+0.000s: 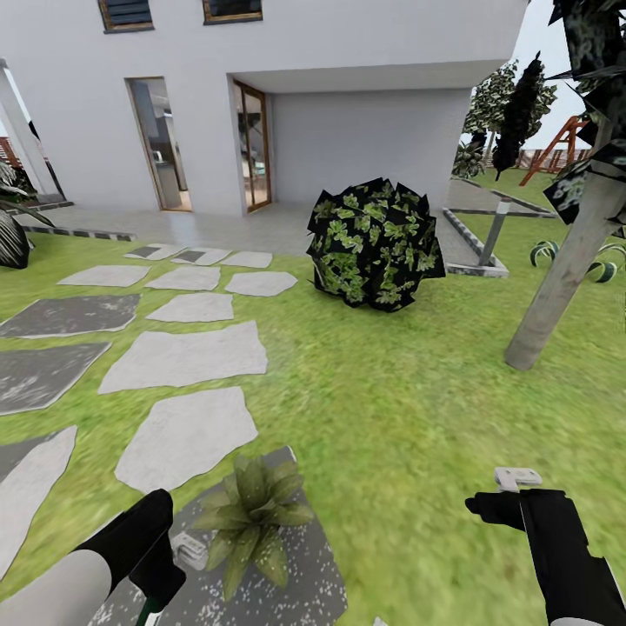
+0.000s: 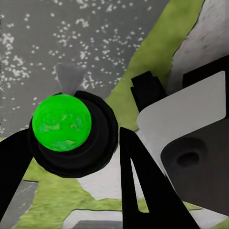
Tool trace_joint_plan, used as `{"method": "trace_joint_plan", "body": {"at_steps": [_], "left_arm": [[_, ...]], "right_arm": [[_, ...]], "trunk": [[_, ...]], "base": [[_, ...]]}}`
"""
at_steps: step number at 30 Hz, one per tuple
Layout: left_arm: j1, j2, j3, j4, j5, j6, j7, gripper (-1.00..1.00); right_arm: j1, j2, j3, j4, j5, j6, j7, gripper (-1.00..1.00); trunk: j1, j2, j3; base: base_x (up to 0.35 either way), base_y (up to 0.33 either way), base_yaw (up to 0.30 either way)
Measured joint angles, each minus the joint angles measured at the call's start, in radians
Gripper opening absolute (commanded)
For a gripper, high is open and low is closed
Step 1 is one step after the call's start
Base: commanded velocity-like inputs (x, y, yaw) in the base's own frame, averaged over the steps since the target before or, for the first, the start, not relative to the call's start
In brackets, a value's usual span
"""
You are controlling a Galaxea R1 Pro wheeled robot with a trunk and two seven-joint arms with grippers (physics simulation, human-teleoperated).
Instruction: Pick up the pesticide atomizer in the garden and spray insectifuge to fully cover both potted plants in the garden.
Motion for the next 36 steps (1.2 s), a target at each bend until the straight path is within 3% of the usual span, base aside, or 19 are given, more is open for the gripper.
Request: {"method": "trace_joint_plan", "body": {"at_steps": [10, 19, 36], "left_arm": [[0.000, 0.000, -0.001, 0.000, 0.000, 0.001, 0.000, -1.00], [0.000, 0.000, 0.003, 0.000, 0.000, 0.001, 0.000, -1.00], [0.000, 0.000, 0.005, 0.000, 0.001, 0.002, -0.002, -1.00]], "right_arm": [[0.000, 0.000, 0.000, 0.000, -0.001, 0.000, 0.000, 1.00], [0.000, 0.000, 0.000, 0.000, -0.001, 0.000, 0.000, 1.00], [0.000, 0.000, 0.000, 0.000, 0.000, 0.000, 0.000, 1.00]], "trunk": [[0.000, 0.000, 0.000], [0.000, 0.000, 0.000], [0.000, 0.000, 0.000]], "base": [[0.000, 0.124, -0.200], [-0.056, 0.043, -0.043], [-0.075, 0.252, -0.217]]}}
